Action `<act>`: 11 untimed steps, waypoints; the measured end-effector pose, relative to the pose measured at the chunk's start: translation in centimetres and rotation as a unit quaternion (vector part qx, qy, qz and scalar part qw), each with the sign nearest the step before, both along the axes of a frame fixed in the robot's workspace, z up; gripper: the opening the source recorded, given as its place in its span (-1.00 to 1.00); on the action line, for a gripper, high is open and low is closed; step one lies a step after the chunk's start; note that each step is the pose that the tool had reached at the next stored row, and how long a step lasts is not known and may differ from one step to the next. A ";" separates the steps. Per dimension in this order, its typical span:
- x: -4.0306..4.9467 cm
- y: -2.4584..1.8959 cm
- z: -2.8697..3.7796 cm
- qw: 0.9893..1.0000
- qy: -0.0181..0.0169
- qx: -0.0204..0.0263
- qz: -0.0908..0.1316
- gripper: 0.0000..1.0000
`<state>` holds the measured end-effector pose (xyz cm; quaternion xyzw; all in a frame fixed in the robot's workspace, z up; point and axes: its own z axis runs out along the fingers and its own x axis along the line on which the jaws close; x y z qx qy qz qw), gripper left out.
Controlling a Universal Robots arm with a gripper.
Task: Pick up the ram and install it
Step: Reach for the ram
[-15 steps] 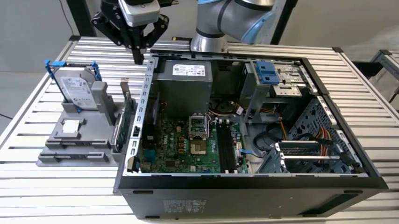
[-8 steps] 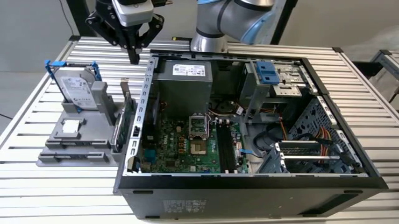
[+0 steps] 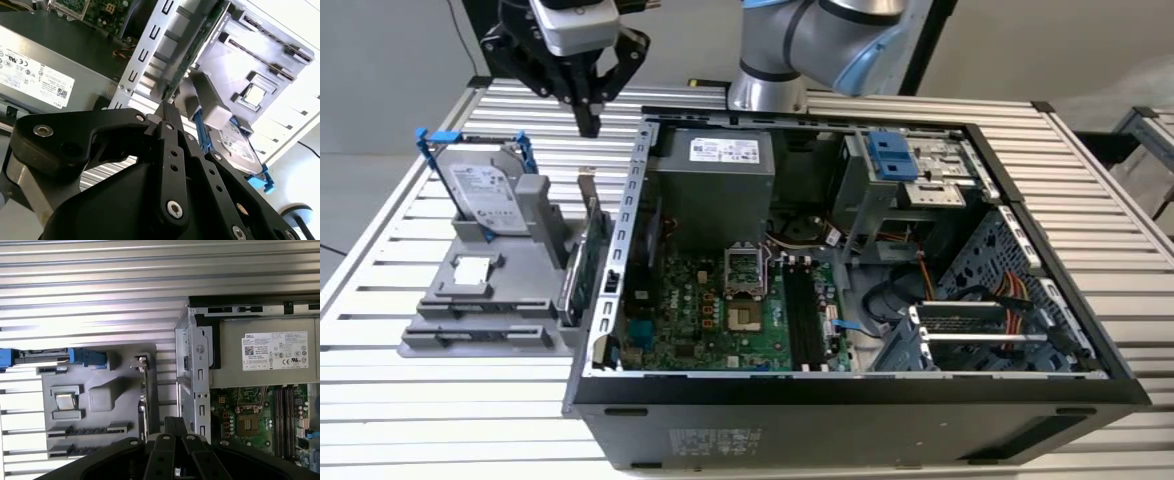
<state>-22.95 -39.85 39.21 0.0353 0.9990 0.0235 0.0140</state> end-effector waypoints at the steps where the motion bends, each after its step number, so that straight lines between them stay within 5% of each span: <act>1: -0.29 0.00 0.00 1.000 0.000 0.000 0.000 -1.00; 11: -3.19 0.00 0.00 1.000 0.000 0.000 0.000 -1.00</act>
